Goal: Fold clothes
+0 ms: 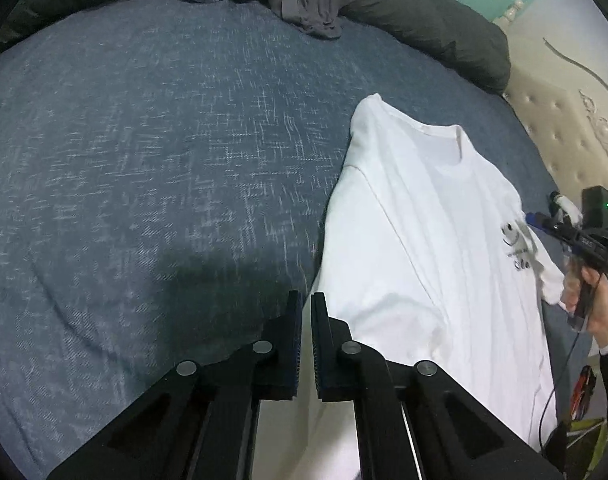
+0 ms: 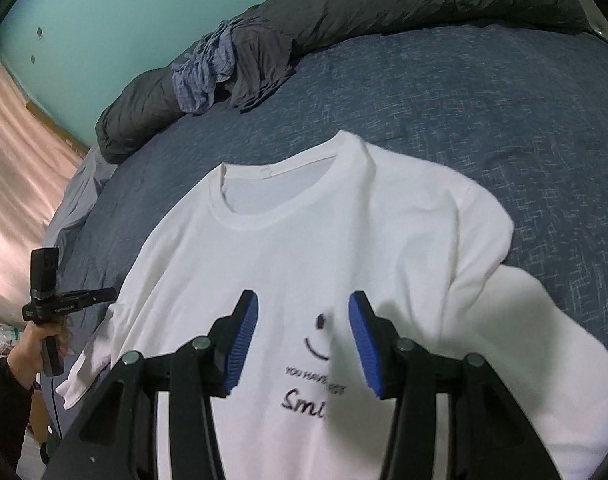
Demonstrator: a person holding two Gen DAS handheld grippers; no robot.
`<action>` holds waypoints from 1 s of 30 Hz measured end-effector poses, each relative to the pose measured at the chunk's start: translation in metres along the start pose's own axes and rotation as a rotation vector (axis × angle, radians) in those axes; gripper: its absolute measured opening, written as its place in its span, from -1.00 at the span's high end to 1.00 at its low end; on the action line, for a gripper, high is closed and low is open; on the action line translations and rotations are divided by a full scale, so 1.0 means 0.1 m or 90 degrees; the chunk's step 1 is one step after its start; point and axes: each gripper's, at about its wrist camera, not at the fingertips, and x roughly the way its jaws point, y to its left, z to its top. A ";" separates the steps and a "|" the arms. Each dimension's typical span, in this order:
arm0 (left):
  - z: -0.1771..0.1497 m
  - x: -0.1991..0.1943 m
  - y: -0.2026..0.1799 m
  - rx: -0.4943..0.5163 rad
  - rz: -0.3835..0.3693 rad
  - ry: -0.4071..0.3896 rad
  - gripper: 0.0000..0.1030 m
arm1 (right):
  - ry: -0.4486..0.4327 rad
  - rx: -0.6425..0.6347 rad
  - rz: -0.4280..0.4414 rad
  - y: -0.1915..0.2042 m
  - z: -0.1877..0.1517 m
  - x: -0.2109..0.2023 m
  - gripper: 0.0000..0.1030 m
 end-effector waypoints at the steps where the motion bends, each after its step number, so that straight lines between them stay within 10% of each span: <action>1: -0.05 -0.05 0.03 0.001 0.000 0.003 0.86 | 0.002 -0.005 0.000 0.03 0.00 0.01 0.07; 12: -0.87 -0.73 0.67 -0.022 0.047 0.023 0.42 | 0.024 -0.049 0.033 0.70 0.05 0.25 0.05; 30: -1.86 -1.10 1.16 -0.038 0.094 0.037 0.42 | 0.082 -0.169 0.069 2.00 0.03 0.74 0.03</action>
